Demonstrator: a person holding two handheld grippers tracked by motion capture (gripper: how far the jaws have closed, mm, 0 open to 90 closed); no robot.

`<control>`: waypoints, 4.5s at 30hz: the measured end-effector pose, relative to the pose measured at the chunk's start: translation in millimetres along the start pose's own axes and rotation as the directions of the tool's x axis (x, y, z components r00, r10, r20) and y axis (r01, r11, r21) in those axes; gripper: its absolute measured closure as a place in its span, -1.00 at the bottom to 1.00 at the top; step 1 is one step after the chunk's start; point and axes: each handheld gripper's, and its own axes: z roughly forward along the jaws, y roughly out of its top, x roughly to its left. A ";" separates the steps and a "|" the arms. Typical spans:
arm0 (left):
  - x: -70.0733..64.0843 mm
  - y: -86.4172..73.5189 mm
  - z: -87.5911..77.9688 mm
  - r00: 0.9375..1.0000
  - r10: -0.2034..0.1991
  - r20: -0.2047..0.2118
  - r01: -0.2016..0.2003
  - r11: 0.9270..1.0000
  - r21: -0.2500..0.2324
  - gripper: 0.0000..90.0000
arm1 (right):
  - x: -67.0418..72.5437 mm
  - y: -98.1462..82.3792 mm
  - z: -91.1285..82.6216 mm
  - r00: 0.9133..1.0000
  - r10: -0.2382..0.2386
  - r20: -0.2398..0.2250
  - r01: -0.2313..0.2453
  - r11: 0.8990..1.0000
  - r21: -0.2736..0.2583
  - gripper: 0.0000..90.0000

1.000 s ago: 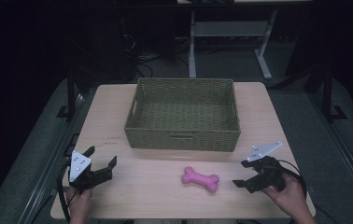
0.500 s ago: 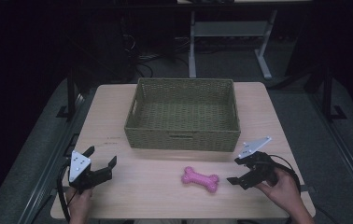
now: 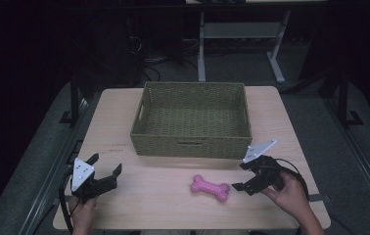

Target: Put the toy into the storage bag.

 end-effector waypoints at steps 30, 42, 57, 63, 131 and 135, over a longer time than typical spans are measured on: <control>2.3 -0.2 -0.8 1.000 -0.007 -0.001 0.007 1.000 -0.006 -0.71 | 19.0 42.0 44.8 0.990 -0.121 -0.067 0.126 0.988 0.083 -0.48; 2.4 -0.1 -0.8 1.000 -0.007 0.000 0.007 1.000 -0.007 -0.71 | 26.4 47.5 62.0 0.986 -0.138 -0.088 0.149 0.981 0.122 -0.36; 2.5 -0.1 -1.0 1.000 -0.008 0.001 0.008 1.000 -0.007 -0.71 | 30.2 49.9 75.5 0.982 -0.158 -0.104 0.173 0.972 0.161 -0.10; 2.4 -0.1 -0.6 1.000 -0.009 0.003 0.009 1.000 -0.005 -0.71 | 30.2 49.6 78.1 0.982 -0.157 -0.107 0.174 0.968 0.181 -0.02; 3.4 0.0 0.9 1.000 -0.009 0.006 0.009 1.000 -0.001 -0.71 | -7.4 87.8 37.4 0.956 -0.137 -0.261 0.174 0.977 0.125 0.28; 4.1 -0.1 0.9 1.000 -0.012 0.004 0.012 1.000 -0.004 -0.71 | -10.0 93.5 33.8 0.955 -0.138 -0.264 0.174 0.977 0.120 0.28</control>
